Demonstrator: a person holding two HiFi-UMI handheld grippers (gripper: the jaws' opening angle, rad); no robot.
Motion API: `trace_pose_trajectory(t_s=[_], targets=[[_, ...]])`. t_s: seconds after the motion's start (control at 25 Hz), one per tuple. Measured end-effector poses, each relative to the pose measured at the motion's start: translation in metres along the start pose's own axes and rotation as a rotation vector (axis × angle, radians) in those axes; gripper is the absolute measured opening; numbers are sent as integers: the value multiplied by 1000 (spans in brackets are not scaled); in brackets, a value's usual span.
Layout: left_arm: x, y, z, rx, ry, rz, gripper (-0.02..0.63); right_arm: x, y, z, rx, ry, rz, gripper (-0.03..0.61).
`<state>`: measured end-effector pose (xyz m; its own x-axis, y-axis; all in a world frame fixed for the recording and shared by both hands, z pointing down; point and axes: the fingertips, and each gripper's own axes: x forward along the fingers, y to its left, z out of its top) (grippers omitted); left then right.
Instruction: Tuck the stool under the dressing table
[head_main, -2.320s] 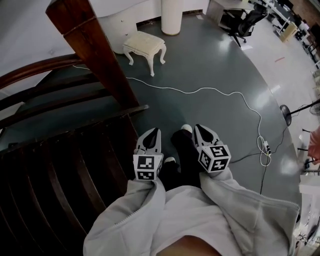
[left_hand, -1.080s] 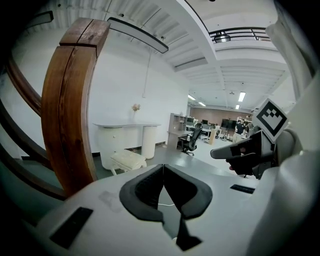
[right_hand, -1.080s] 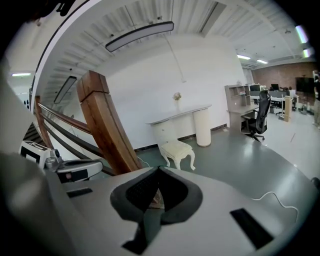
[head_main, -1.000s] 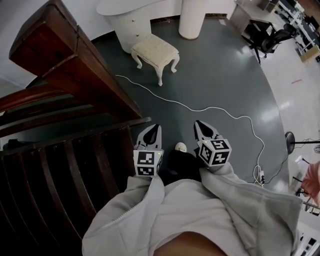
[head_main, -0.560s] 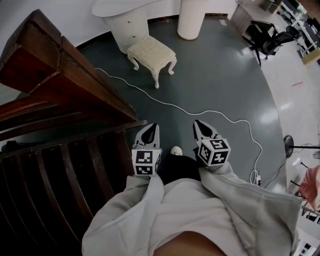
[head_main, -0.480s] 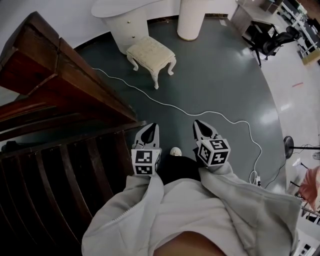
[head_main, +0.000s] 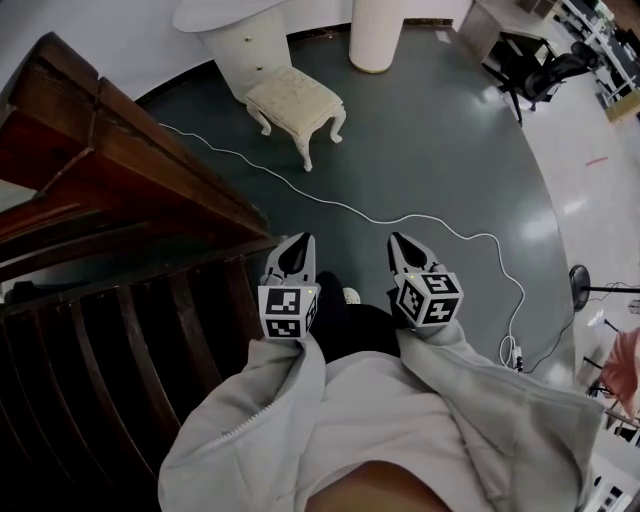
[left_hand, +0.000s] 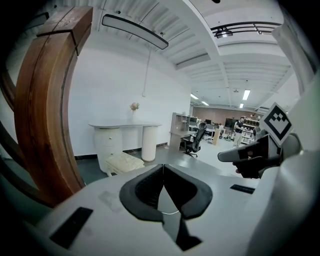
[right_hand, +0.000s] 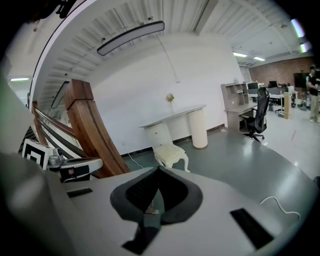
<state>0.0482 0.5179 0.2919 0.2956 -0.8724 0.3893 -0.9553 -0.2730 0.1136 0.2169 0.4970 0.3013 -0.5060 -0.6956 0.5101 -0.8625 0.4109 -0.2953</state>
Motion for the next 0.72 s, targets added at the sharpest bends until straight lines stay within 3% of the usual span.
trace_pose_trajectory(t_s=[0.36,0.72], targets=[[-5,-1,-1,15,10,22,15,-8,-9,-2,42,-26,-13,49],[28,10,11,8,5,8,15,16,-28,22,47,-47,-31,49]])
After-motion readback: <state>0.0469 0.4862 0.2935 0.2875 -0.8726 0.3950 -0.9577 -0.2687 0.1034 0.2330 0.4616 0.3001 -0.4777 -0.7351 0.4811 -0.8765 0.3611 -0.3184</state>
